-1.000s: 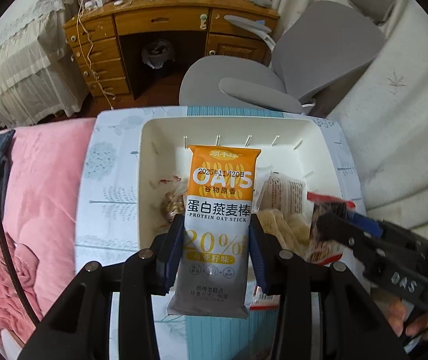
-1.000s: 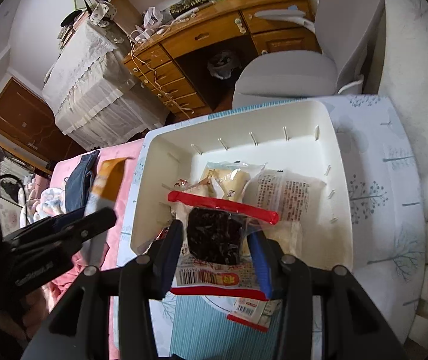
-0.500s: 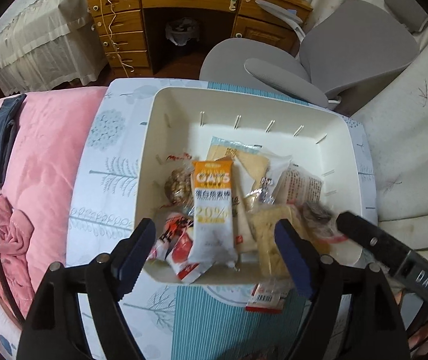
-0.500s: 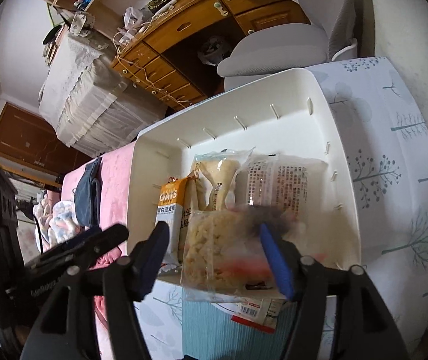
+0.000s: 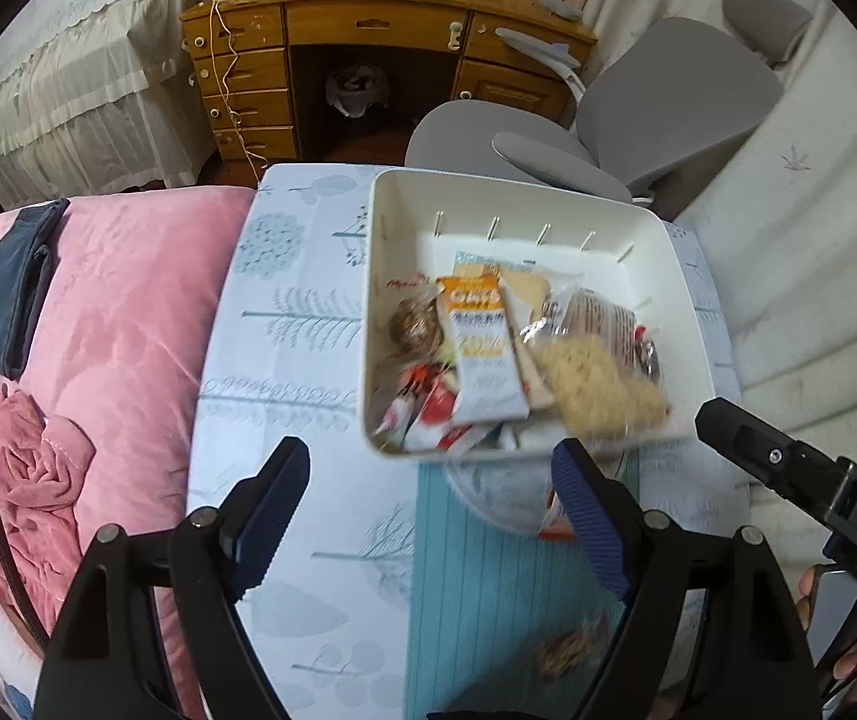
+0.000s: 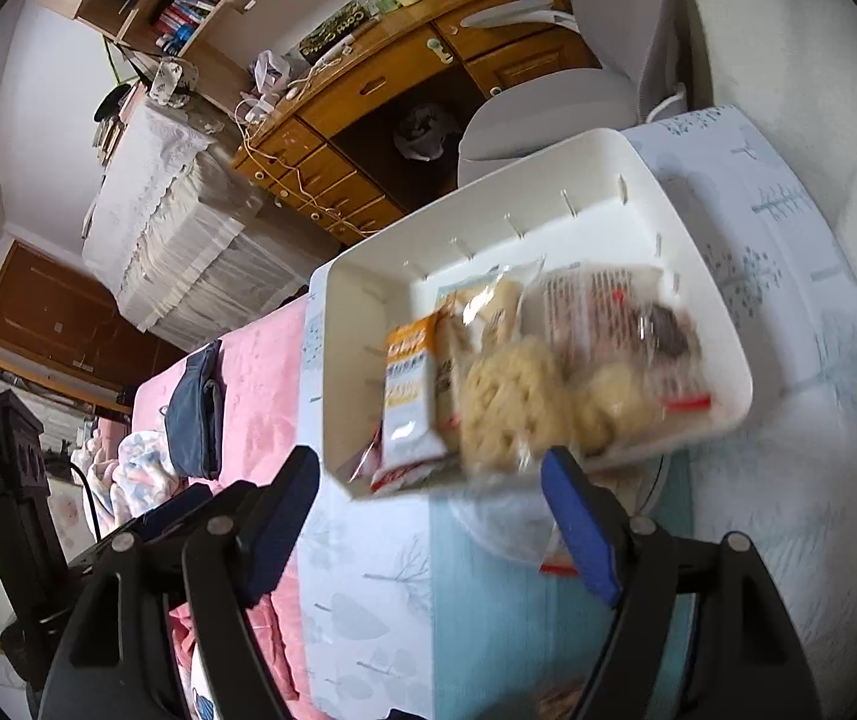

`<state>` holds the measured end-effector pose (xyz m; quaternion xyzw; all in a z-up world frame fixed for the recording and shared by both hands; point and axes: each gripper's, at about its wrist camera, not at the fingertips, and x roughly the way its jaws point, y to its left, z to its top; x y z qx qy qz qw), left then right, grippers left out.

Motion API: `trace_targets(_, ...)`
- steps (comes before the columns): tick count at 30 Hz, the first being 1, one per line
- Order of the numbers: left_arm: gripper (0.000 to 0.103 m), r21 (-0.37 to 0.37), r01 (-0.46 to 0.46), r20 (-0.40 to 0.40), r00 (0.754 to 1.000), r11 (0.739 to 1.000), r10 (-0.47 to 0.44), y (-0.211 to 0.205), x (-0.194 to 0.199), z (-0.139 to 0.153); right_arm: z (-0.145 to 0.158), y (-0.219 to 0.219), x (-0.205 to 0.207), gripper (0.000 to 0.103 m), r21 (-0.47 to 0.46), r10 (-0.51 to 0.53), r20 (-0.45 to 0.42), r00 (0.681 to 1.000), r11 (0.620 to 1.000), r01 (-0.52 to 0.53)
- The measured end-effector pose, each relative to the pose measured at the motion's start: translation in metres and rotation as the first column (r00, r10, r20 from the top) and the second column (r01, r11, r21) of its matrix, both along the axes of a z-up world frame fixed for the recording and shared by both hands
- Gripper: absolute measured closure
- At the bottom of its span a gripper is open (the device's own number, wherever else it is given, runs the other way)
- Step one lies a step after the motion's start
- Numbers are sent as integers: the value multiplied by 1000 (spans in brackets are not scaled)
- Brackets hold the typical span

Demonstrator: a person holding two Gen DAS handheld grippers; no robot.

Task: Organize snacks
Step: 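Move both tools back toward the LIPO pack and nut packet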

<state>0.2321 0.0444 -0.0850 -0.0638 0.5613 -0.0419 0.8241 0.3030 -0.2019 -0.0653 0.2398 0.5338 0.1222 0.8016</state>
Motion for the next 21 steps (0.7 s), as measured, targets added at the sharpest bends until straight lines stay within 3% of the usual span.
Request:
trace_targets(9, 21, -13, 10, 31, 999, 1000, -10, 54, -73, -1, 7, 35, -87, 26, -38, -124, 28, 992, 991, 125)
trace_targets(15, 21, -37, 95, 9, 995, 995, -95, 77, -115, -11, 0, 51, -147, 26, -72, -240, 36, 970, 968, 242)
trace_targets(21, 21, -50, 165, -33, 985, 985, -167, 79, -138, -27, -17, 63, -188, 26, -156, -287, 35, 957, 945, 289)
